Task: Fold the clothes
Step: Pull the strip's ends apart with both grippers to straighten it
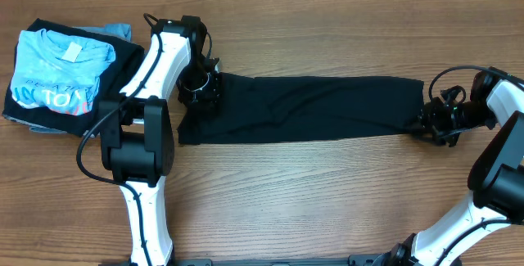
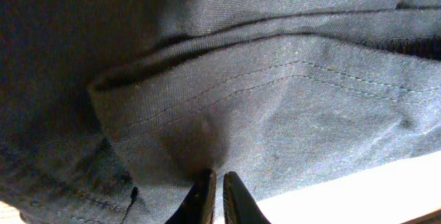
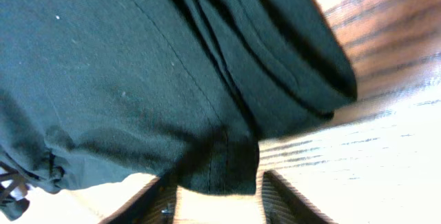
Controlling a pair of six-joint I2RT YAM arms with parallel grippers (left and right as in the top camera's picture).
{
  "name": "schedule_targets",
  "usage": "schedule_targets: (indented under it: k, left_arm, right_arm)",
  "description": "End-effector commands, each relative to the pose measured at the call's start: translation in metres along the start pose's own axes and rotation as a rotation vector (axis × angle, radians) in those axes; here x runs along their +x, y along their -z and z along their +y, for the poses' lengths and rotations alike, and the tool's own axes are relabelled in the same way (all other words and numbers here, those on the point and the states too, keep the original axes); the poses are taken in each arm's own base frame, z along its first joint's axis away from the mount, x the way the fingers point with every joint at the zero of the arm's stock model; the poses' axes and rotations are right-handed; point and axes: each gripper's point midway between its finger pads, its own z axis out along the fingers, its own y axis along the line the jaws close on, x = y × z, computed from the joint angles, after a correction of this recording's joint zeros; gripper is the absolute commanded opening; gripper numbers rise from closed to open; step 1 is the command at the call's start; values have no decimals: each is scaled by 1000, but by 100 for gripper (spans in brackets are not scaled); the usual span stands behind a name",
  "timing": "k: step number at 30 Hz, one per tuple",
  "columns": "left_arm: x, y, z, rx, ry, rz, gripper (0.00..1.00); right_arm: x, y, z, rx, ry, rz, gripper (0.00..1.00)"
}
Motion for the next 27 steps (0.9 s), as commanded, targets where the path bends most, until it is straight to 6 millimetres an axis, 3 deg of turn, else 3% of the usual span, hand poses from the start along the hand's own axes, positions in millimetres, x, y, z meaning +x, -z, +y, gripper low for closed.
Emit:
schedule_targets:
  k: [1,3,16,22,27]
  left_arm:
    - [2,-1,2,-24,-2,3,10]
    - [1,-1,5,-41,-3,-3,10]
    - [-6,-6,13,-83,-10,-34,17]
    - [-3,-12,15,-84,-7,-23,18]
    - [-3,-22,20,-92,-6,-23,19]
  right_arm:
    - [-1,-2,-1,3,3,-1,12]
    - [-2,-2,3,-20,8,-6,4]
    - [-35,31,25,-51,113,-119,4]
    - [-27,32,19,-19,88,-88,4]
    - [-31,48,26,-5,142,-103,4]
